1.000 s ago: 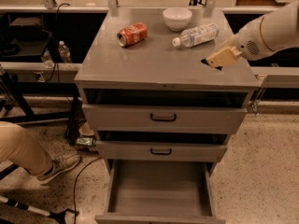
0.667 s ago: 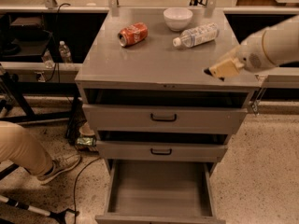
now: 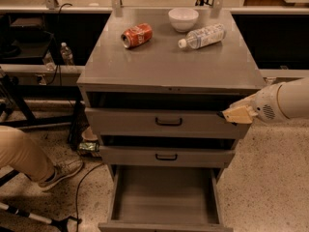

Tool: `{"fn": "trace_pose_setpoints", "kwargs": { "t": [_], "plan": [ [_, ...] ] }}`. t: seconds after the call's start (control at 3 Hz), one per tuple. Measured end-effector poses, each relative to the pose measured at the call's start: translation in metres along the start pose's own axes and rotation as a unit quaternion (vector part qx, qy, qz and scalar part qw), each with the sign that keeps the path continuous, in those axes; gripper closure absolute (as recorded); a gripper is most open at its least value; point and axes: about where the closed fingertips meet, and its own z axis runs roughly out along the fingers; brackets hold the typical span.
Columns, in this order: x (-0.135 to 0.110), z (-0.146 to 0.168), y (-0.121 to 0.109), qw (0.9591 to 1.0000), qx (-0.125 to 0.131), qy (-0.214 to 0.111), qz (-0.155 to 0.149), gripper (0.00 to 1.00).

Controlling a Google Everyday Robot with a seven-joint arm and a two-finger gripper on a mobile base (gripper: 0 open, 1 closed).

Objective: Place rxbar blueberry into bottom drawer

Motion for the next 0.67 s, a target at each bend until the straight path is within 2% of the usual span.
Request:
{"fn": "trace_pose_setpoints", "kwargs": {
  "t": [0.33,0.67],
  "plan": [
    [0.0,0.0,0.0,1.0,0.0,0.0,0.0,1.0],
    [0.027,0.021,0.001,0.9994,-0.027,-0.003,0.02,1.0]
  ]
}}
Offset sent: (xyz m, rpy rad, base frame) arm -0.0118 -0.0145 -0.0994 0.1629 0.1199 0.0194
